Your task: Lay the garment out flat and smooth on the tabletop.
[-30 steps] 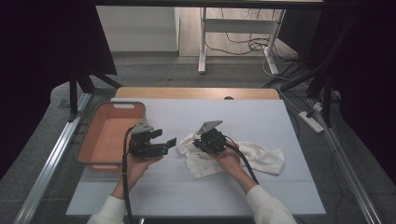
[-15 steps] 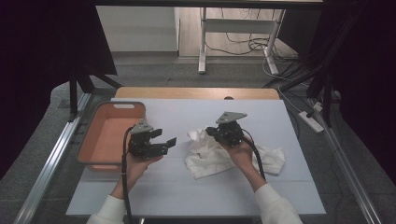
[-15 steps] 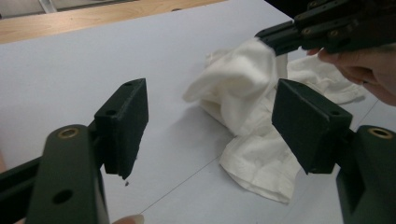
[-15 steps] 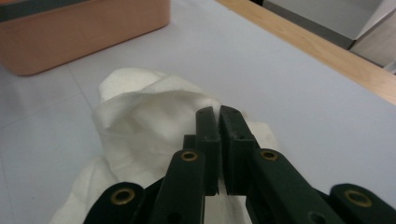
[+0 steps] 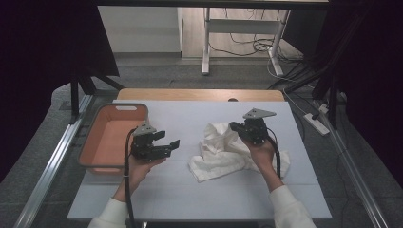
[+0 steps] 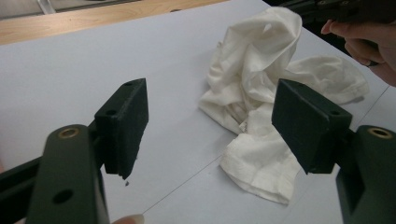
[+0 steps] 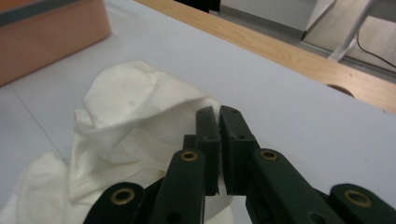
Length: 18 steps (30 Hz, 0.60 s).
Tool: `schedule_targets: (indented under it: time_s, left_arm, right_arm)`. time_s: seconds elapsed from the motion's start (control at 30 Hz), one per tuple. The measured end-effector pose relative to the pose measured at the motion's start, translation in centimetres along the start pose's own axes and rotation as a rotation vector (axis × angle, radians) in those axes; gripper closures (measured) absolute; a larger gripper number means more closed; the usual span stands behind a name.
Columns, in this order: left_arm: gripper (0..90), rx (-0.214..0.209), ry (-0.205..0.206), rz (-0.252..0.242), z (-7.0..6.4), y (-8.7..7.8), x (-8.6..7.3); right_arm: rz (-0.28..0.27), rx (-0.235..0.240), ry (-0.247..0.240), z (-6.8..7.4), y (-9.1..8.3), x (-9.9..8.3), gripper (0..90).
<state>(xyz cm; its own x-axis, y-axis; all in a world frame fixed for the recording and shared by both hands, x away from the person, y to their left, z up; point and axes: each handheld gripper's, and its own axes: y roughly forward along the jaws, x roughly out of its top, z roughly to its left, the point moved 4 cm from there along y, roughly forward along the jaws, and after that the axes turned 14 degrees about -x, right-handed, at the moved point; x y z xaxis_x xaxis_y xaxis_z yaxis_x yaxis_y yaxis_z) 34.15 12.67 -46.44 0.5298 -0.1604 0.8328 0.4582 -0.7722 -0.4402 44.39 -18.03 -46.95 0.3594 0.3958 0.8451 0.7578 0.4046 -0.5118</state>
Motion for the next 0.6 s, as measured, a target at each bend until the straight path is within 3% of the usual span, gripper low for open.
schedule_targets:
  time_s: [0.27,0.6]
  left_arm:
    - [28.2,-0.014,0.007,0.012,-0.1,0.7,0.1]
    - [28.4,-0.013,0.002,0.004,0.0,0.3,0.1]
  right_arm:
    - [0.033,-0.048,0.035,-1.9,-0.1,-1.3,86.2]
    - [0.069,-0.111,0.067,-4.4,-0.4,-2.6,86.2]
